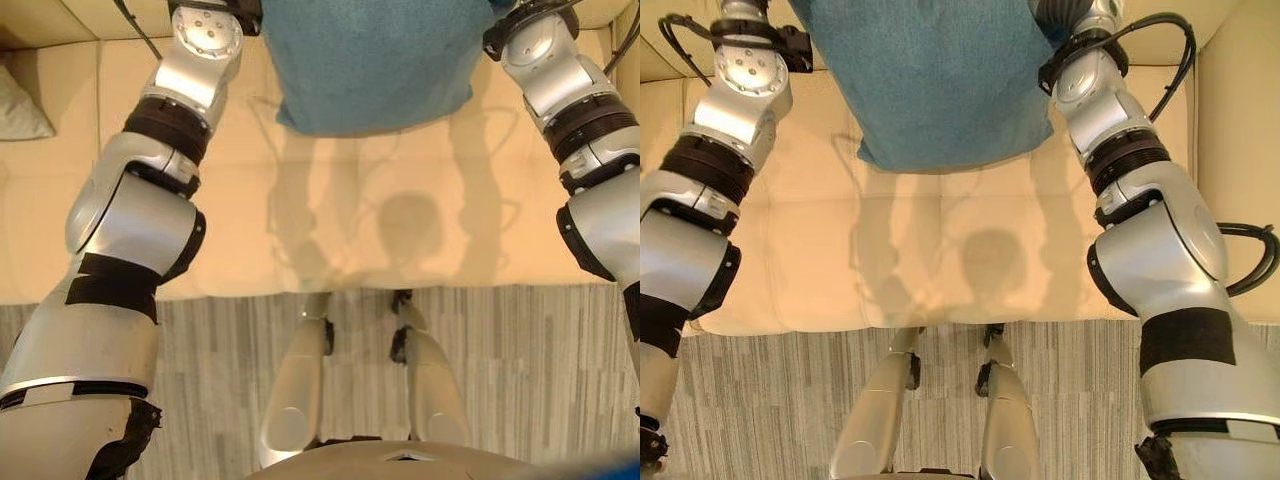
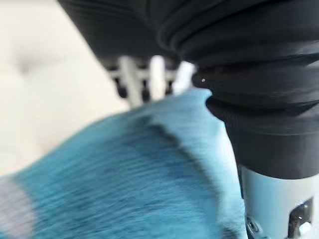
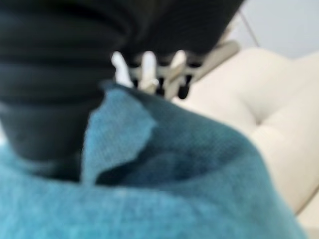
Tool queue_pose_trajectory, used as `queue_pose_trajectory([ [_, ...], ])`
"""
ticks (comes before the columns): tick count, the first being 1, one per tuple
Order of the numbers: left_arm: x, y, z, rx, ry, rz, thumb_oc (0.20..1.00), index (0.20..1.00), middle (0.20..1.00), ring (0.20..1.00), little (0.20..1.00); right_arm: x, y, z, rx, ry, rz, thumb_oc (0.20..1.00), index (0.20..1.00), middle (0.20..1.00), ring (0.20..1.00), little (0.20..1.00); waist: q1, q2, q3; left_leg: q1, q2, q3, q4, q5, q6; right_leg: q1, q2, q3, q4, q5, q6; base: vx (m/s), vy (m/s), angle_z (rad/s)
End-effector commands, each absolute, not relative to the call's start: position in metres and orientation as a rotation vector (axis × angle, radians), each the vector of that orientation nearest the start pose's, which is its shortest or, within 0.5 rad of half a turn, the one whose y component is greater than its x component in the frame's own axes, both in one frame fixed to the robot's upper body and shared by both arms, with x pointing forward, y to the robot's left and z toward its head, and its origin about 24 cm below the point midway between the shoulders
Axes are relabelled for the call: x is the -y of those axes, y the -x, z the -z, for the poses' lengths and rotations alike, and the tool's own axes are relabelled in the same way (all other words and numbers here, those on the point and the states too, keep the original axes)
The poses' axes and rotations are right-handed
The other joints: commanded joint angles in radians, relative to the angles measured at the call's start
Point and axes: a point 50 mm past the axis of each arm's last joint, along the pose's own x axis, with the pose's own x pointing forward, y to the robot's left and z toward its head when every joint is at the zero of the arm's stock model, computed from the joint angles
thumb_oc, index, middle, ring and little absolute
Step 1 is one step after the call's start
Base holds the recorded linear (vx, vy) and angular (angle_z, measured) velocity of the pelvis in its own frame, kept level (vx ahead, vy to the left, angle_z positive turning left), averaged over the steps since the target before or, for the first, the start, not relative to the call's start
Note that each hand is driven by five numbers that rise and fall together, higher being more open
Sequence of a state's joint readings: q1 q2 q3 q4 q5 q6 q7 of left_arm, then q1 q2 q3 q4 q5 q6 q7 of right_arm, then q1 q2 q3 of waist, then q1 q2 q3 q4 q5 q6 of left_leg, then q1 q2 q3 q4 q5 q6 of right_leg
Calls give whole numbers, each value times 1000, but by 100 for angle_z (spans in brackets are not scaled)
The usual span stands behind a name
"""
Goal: Pick up all the scattered cushions and arrange them neatly on the sofa.
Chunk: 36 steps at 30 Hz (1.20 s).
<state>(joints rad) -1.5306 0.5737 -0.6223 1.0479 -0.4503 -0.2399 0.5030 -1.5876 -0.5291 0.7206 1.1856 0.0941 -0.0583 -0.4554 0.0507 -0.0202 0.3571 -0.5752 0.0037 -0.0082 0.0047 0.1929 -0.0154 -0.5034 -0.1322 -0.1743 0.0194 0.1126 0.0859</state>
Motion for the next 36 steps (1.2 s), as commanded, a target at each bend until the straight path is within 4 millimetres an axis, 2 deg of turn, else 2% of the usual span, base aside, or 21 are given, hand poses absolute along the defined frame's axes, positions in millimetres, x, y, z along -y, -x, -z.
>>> queue_pose_trajectory([
  [1, -196, -382, -411, 813, -352, -476, 1000, 1000, 1000, 1000, 1000, 179, -403, -383, 626, 934, 518, 1000, 1000, 1000, 1000, 1000, 28, -7, -34, 41, 7, -1, -8, -40, -63, 27, -32, -3, 10, 38, 85, 18, 30, 11],
  [2, -196, -382, -411, 814, -352, -476, 1000, 1000, 1000, 1000, 1000, 179, -403, -383, 626, 934, 519, 1000, 1000, 1000, 1000, 1000, 28, -7, -33, 42, 7, -1, -8, -40, -63, 27, -32, -3, 9, 39, 85, 20, 41, 6],
  [6, -231, -372, -418, 816, -412, -556, 1000, 1000, 1000, 1000, 1000, 220, -393, -394, 601, 956, 610, 1000, 1000, 1000, 1000, 1000, 28, -15, -43, 48, 6, 4, -1, -47, -63, 41, -31, 0, -7, 47, 86, 4, 8, 0],
  [7, -231, -372, -418, 816, -412, -556, 1000, 1000, 1000, 1000, 1000, 220, -393, -394, 601, 956, 610, 1000, 1000, 1000, 1000, 1000, 29, -16, -43, 49, 6, 4, -1, -47, -63, 41, -31, 0, -7, 47, 86, 0, 0, 0],
  [8, -244, -366, -413, 834, -415, -558, 1000, 1000, 1000, 1000, 1000, 237, -388, -391, 605, 901, 601, 1000, 1000, 1000, 1000, 1000, 28, -19, -47, 59, 5, 8, 6, -55, -61, 54, -32, 2, -8, 45, 85, 2, 26, 4],
  [9, -249, -363, -411, 849, -407, -549, 1000, 1000, 1000, 1000, 1000, 242, -387, -388, 597, 930, 588, 1000, 1000, 1000, 1000, 1000, 27, -22, -51, 66, 5, 10, 8, -59, -62, 60, -31, 2, -9, 44, 84, 18, 14, 4],
  [10, -254, -360, -401, 861, -406, -513, 1000, 1000, 1000, 1000, 1000, 249, -385, -378, 592, 938, 552, 1000, 1000, 1000, 1000, 1000, 25, -24, -56, 79, 5, 10, 15, -68, -60, 75, -32, 2, -7, 39, 81, 0, 0, 0],
  [12, -256, -356, -394, 883, -433, -488, 1000, 1000, 1000, 1000, 1000, 256, -384, -369, 580, 973, 538, 1000, 1000, 1000, 1000, 1000, 24, -29, -59, 88, 2, 11, 25, -73, -58, 87, -34, 3, -4, 39, 79, 0, 0, 0],
  [17, -260, -344, -352, 894, -420, -388, 1000, 1000, 1000, 1000, 1000, 272, -376, -336, 567, 963, 491, 1000, 1000, 1000, 1000, 1000, 22, -30, -66, 147, 1, 11, 29, -90, -55, 136, -33, -2, 5, 23, 74, 4, -2, -1],
  [21, -267, -325, -302, 853, -379, -319, 1000, 1000, 1000, 1000, 1000, 280, -365, -292, 534, 887, 409, 1000, 1000, 1000, 1000, 1000, 19, -33, -86, 213, 5, 16, 6, -95, -54, 193, -28, -9, 2, 5, 70, 46, -20, -6],
  [24, -274, -311, -255, 757, -329, -295, 1000, 1000, 1000, 1000, 1000, 289, -353, -241, 443, 822, 344, 1000, 1000, 1000, 1000, 1000, 12, -31, -112, 274, 11, 14, -32, -88, -59, 242, -24, -17, -3, -12, 69, 66, -27, -5],
  [26, -285, -297, -228, 670, -424, -296, 1000, 1000, 1000, 1000, 1000, 298, -338, -209, 371, 838, 312, 1000, 1000, 1000, 1000, 1000, 7, -27, -130, 316, 15, 16, -62, -80, -64, 273, -18, -26, -7, -24, 70, 59, -22, 1],
  [27, -286, -292, -208, 614, -416, -294, 1000, 1000, 1000, 1000, 1000, 298, -333, -189, 335, 766, 291, 1000, 1000, 1000, 1000, 1000, 6, -24, -141, 332, 16, 14, -75, -75, -66, 288, -16, -32, -10, -28, 70, 53, -28, 4],
  [29, -291, -281, -172, 503, -385, -302, 1000, 1000, 1000, 1000, 1000, 305, -319, -156, 243, 751, 285, 1000, 1000, 1000, 1000, 1000, 1, -19, -158, 354, 20, 14, -83, -69, -73, 313, -13, -41, -14, -36, 70, 38, -39, 5],
  [30, -289, -276, -149, 428, -358, -297, 1000, 1000, 1000, 1000, 1000, 301, -312, -135, 198, 683, 267, 1000, 1000, 1000, 1000, 1000, 0, -17, -165, 368, 21, 15, -87, -68, -76, 330, -10, -45, -18, -40, 69, 37, -37, 7],
  [32, -290, -264, -116, 311, -354, -287, 1000, 1000, 1000, 1000, 1000, 305, -297, -103, 95, 693, 249, 1000, 1000, 1000, 1000, 1000, -4, -13, -183, 389, 23, 15, -91, -68, -78, 356, -5, -56, -25, -43, 69, 43, -44, 10],
  [33, -288, -256, -93, 233, -287, -299, 1000, 1000, 1000, 1000, 1000, 304, -289, -85, 40, 666, 242, 1000, 1000, 1000, 1000, 1000, -5, -12, -192, 403, 23, 15, -91, -70, -78, 370, -4, -59, -25, -45, 68, 50, -53, 10],
  [34, -292, -241, -55, 83, -252, -330, 1000, 1000, 1000, 1000, 1000, 304, -276, -57, -63, 684, 221, 1000, 1000, 1000, 1000, 1000, -7, -9, -204, 430, 24, 14, -90, -74, -76, 397, 2, -61, -27, -53, 66, 49, -45, 5],
  [35, -289, -233, -36, 9, -214, -334, 1000, 1000, 1000, 1000, 1000, 303, -268, -40, -124, 677, 204, 1000, 1000, 1000, 1000, 1000, -7, -9, -212, 442, 25, 16, -90, -76, -76, 412, 4, -62, -29, -55, 65, 37, -32, 2],
  [36, -289, -233, -36, 9, -214, -334, 1000, 1000, 1000, 1000, 1000, 303, -268, -40, -124, 677, 204, 1000, 1000, 1000, 1000, 1000, -7, -9, -212, 442, 25, 16, -90, -76, -76, 412, 4, -62, -29, -55, 65, 44, -36, -5],
])
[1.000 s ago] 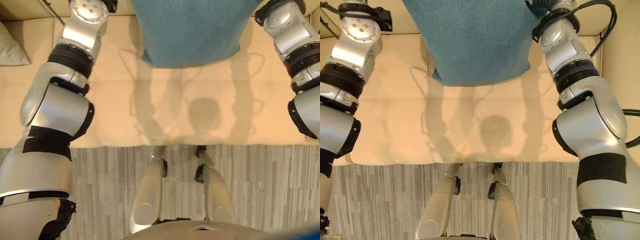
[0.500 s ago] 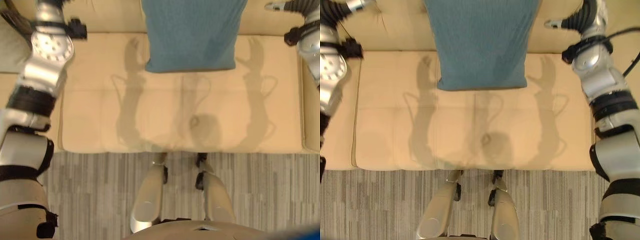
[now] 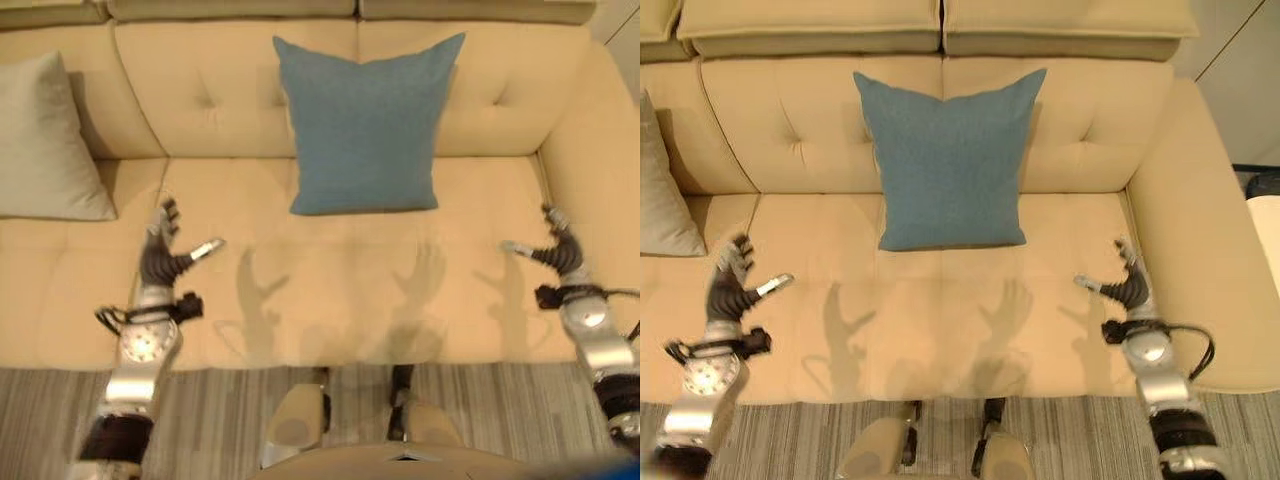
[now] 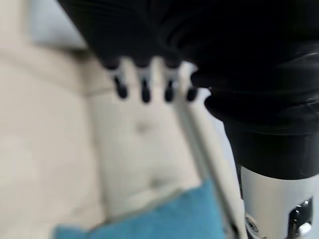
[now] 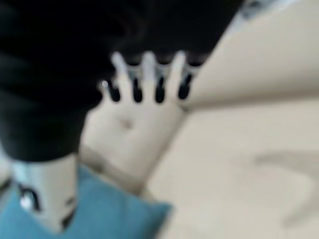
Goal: Pick up all the scattered cushions and arrange them neatly on the sofa.
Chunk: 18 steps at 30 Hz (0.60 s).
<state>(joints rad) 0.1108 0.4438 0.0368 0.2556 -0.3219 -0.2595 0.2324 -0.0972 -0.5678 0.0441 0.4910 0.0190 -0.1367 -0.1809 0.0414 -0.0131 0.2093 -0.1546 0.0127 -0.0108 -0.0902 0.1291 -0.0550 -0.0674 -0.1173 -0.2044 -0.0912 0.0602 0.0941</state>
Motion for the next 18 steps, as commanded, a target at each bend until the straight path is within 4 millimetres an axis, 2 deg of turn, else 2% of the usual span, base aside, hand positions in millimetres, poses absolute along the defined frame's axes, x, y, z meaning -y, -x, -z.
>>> queue_pose_trajectory([
  [1, -287, -213, 5, -166, -175, -347, 1000, 1000, 1000, 1000, 1000, 299, -253, -10, -241, 686, 164, 1000, 1000, 1000, 1000, 1000, -1, -15, -80, 44, 18, 20, 7, -17, -35, 1, -6, -30, 79, -8, 56, 35, -32, -4],
  [5, -276, -165, 82, -542, -133, -376, 1000, 1000, 1000, 1000, 1000, 290, -223, 43, -455, 664, 108, 1000, 1000, 1000, 1000, 1000, -12, -12, -106, 90, 24, 29, 7, -25, -36, 46, 6, -21, 64, -14, 54, 24, -33, -3],
  [6, -276, -165, 82, -542, -133, -376, 1000, 1000, 1000, 1000, 1000, 290, -223, 43, -455, 664, 108, 1000, 1000, 1000, 1000, 1000, -12, -12, -105, 90, 24, 29, 7, -25, -36, 46, 6, -21, 64, -14, 54, 4, -39, -3],
  [7, -272, -139, 107, -702, -157, -371, 1000, 1000, 1000, 1000, 1000, 289, -209, 61, -544, 674, 90, 1000, 1000, 1000, 1000, 1000, -15, -12, -119, 106, 29, 35, 8, -30, -35, 61, 10, -16, 60, -19, 51, 12, -36, -4],
  [9, -269, -110, 131, -874, -143, -400, 1000, 1000, 1000, 1000, 1000, 287, -194, 78, -624, 653, 86, 1000, 1000, 1000, 1000, 1000, -19, -14, -129, 121, 33, 40, 10, -32, -35, 76, 18, -6, 56, -23, 48, 0, -60, -12],
  [12, -267, -81, 147, -1038, -142, -419, 1000, 1000, 1000, 1000, 1000, 283, -169, 101, -755, 649, 55, 1000, 1000, 1000, 1000, 1000, -24, -16, -138, 141, 43, 39, 10, -34, -34, 92, 29, 3, 58, -37, 39, -26, -80, -21],
  [13, -265, -75, 151, -1079, -161, -397, 1000, 1000, 1000, 1000, 1000, 285, -154, 112, -836, 645, 53, 1000, 1000, 1000, 1000, 1000, -27, -14, -140, 145, 52, 36, 8, -27, -40, 102, 39, 4, 60, -44, 30, -37, -83, -3],
  [16, -265, -69, 153, -1109, -173, -389, 1000, 1000, 1000, 1000, 1000, 285, -145, 117, -876, 633, 61, 1000, 1000, 1000, 1000, 1000, -31, -13, -135, 138, 59, 33, 11, -15, -49, 107, 49, 3, 53, -47, 22, -80, -72, 6],
  [18, -263, -75, 153, -1102, -171, -373, 1000, 1000, 1000, 1000, 1000, 284, -134, 123, -920, 598, 82, 1000, 1000, 1000, 1000, 1000, -40, -17, -117, 100, 65, 41, 40, 5, -66, 104, 59, -10, 40, -47, 13, -196, -95, 5],
])
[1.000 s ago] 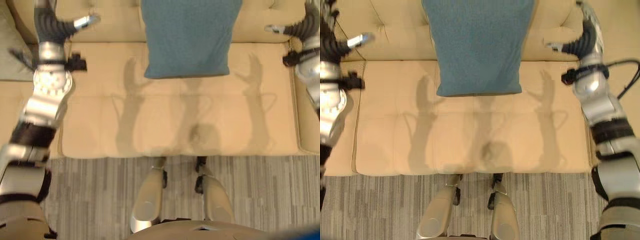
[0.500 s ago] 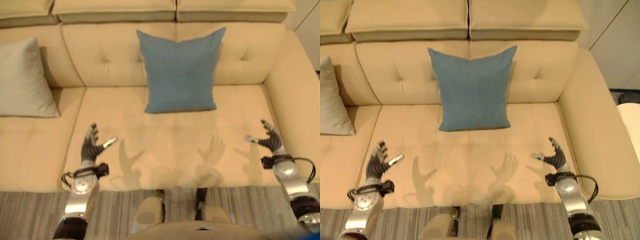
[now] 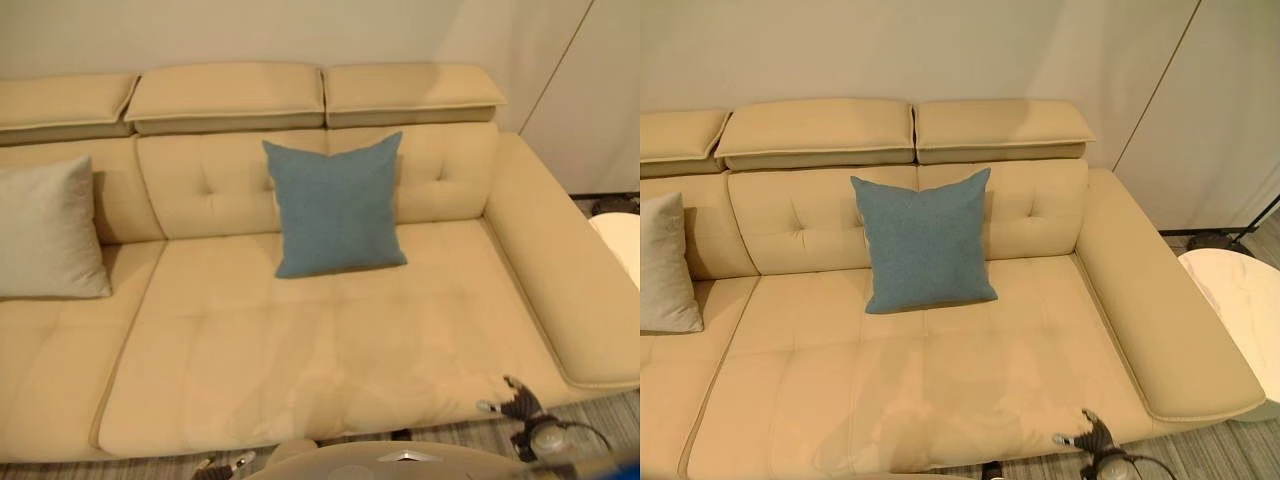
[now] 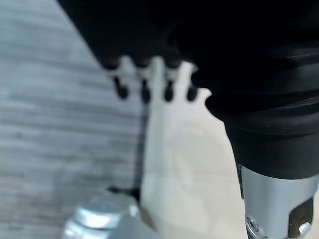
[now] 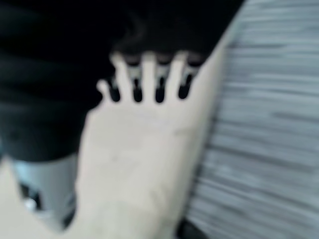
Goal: Pick up all the scattered cushions and arrange them neatly on the sofa.
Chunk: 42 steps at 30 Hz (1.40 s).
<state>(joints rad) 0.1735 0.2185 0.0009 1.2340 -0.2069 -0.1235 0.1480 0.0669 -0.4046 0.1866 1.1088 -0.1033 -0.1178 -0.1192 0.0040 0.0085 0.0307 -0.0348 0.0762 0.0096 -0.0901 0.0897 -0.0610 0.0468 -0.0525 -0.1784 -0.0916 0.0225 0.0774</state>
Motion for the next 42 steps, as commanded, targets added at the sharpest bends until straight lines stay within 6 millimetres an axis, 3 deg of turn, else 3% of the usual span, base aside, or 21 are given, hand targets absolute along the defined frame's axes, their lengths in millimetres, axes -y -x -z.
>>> queue_pose_trajectory([
  [1, -264, -78, 152, -1093, -172, -369, 1000, 1000, 1000, 1000, 1000, 284, -131, 125, -934, 595, 85, 1000, 1000, 1000, 1000, 1000, -6, -43, 71, -48, 5, 22, 70, 46, -65, -12, -7, -42, 35, -9, 27, -241, -87, 26],
  [3, -263, -85, 151, -1079, -183, -350, 1000, 1000, 1000, 1000, 1000, 283, -125, 130, -976, 592, 79, 1000, 1000, 1000, 1000, 1000, -3, -57, 96, -85, -8, 8, 165, 19, -62, -25, -15, -50, 38, 0, 18, -263, -73, 61],
  [5, -258, -87, 153, -1092, -186, -316, 1000, 1000, 1000, 1000, 1000, 281, -122, 133, -1012, 594, 69, 1000, 1000, 1000, 1000, 1000, -13, -83, 100, -63, -34, 26, 290, -78, -40, -52, -40, -43, 46, 30, 17, -212, -36, 20],
  [7, -256, -87, 153, -1095, -182, -306, 1000, 1000, 1000, 1000, 1000, 280, -119, 135, -1025, 598, 61, 1000, 1000, 1000, 1000, 1000, -20, -88, 90, -52, -39, 26, 311, -100, -35, -60, -46, -39, 44, 39, 18, -71, 22, -6],
  [10, -253, -87, 154, -1099, -184, -287, 1000, 1000, 1000, 1000, 1000, 279, -117, 136, -1038, 591, 58, 1000, 1000, 1000, 1000, 1000, -29, -85, 78, -8, -50, 10, 314, -129, -33, -71, -50, -30, 42, 54, 24, -75, 78, 16],
  [11, -250, -91, 154, -1084, -172, -288, 1000, 1000, 1000, 1000, 1000, 277, -117, 137, -1045, 583, 51, 1000, 1000, 1000, 1000, 1000, -35, -71, 76, 50, -70, -40, 295, -151, -31, -104, -51, -19, 62, 67, 33, -121, 142, 13],
  [13, -246, -96, 153, -1066, -169, -272, 1000, 1000, 1000, 1000, 1000, 272, -121, 138, -1045, 570, 42, 1000, 1000, 1000, 1000, 1000, -48, -59, 82, 85, -100, -43, 183, -191, -1, -149, -70, -2, 87, 98, 52, -182, 209, -2],
  [18, -245, -98, 153, -1068, -176, -274, 1000, 1000, 1000, 1000, 1000, 269, -131, 136, -1025, 594, 30, 1000, 1000, 1000, 1000, 1000, -33, -55, 95, 100, -142, -51, 123, -187, 32, -203, -103, -6, 107, 142, 82, -144, 166, -8],
  [21, -248, -95, 154, -1080, -174, -286, 1000, 1000, 1000, 1000, 1000, 265, -135, 137, -1019, 598, 15, 1000, 1000, 1000, 1000, 1000, -27, -54, 108, 101, -145, -37, 112, -177, 45, -233, -129, -18, 131, 161, 98, -199, 135, -38],
  [24, -255, -90, 154, -1106, -195, -288, 1000, 1000, 1000, 1000, 1000, 260, -131, 141, -1042, 604, -13, 1000, 1000, 1000, 1000, 1000, -5, -31, 110, 67, -129, -22, 101, -135, 70, -196, -113, -1, 295, 57, 69, -301, 108, -29],
  [27, -254, -89, 154, -1112, -211, -272, 1000, 1000, 1000, 1000, 1000, 258, -125, 144, -1063, 578, -1, 1000, 1000, 1000, 1000, 1000, 7, -34, 85, 53, -125, -19, 88, -120, 65, -146, -107, -9, 287, 22, 69, -49, -20, -12],
  [31, -252, -92, 154, -1098, -200, -270, 1000, 1000, 1000, 1000, 1000, 254, -122, 146, -1069, 562, -4, 1000, 1000, 1000, 1000, 1000, 26, -49, 50, 52, -113, 15, 34, -93, 35, -69, -116, -73, 146, 27, 86, -35, -83, -15],
  [42, -241, -93, 156, -1093, -144, -264, 1000, 1000, 1000, 1000, 1000, 247, -117, 149, -1078, 513, 11, 1000, 1000, 1000, 1000, 1000, 15, -63, 21, 102, -81, 19, 33, -101, 25, -3, -75, -43, 83, 17, 68, 19, -86, -6],
])
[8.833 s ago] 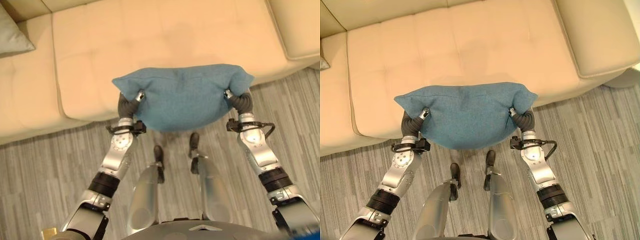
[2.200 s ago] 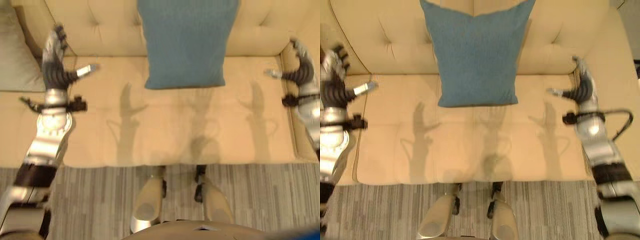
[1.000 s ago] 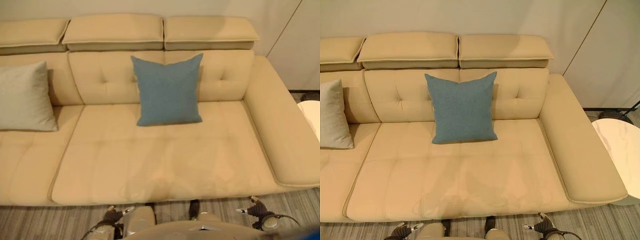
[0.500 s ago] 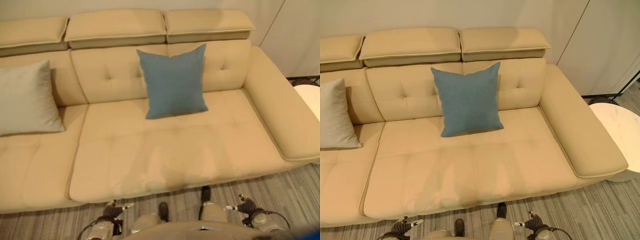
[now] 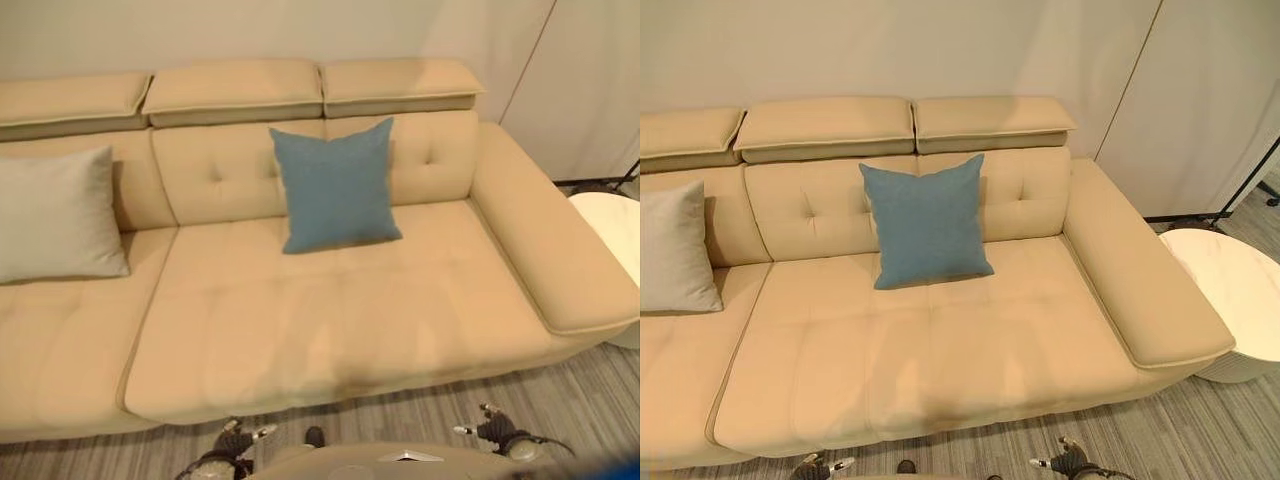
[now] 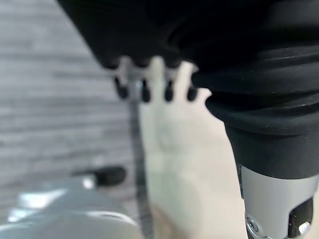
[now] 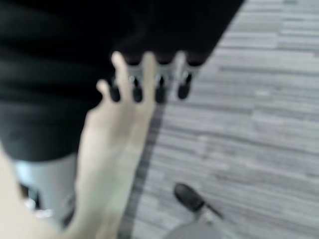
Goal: Pick up all the scattered cushions and arrange them neatly on the sofa.
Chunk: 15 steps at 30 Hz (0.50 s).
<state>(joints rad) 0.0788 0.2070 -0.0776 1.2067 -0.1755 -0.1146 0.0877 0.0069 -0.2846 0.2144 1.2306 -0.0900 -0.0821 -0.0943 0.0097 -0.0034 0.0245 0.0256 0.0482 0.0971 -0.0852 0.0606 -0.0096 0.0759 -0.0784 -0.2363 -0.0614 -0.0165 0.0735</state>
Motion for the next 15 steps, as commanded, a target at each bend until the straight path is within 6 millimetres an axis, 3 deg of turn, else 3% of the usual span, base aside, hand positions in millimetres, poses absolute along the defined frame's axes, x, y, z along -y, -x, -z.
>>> queue_pose_trajectory([
  [1, -241, -93, 156, -1093, -144, -264, 1000, 1000, 1000, 1000, 1000, 247, -117, 149, -1078, 513, 11, 1000, 1000, 1000, 1000, 1000, 9, -51, 28, 42, -53, -68, 28, -72, -26, -31, -49, 15, 52, 56, 72, 0, 0, 0],
  [15, -238, -86, 159, -1112, -126, -267, 1000, 1000, 1000, 1000, 1000, 246, -105, 153, -1114, 521, 16, 1000, 1000, 1000, 1000, 1000, 7, -52, 4, 79, -45, -75, 16, -80, -33, 18, -36, 15, 23, 45, 67, 8, -6, 0],
])
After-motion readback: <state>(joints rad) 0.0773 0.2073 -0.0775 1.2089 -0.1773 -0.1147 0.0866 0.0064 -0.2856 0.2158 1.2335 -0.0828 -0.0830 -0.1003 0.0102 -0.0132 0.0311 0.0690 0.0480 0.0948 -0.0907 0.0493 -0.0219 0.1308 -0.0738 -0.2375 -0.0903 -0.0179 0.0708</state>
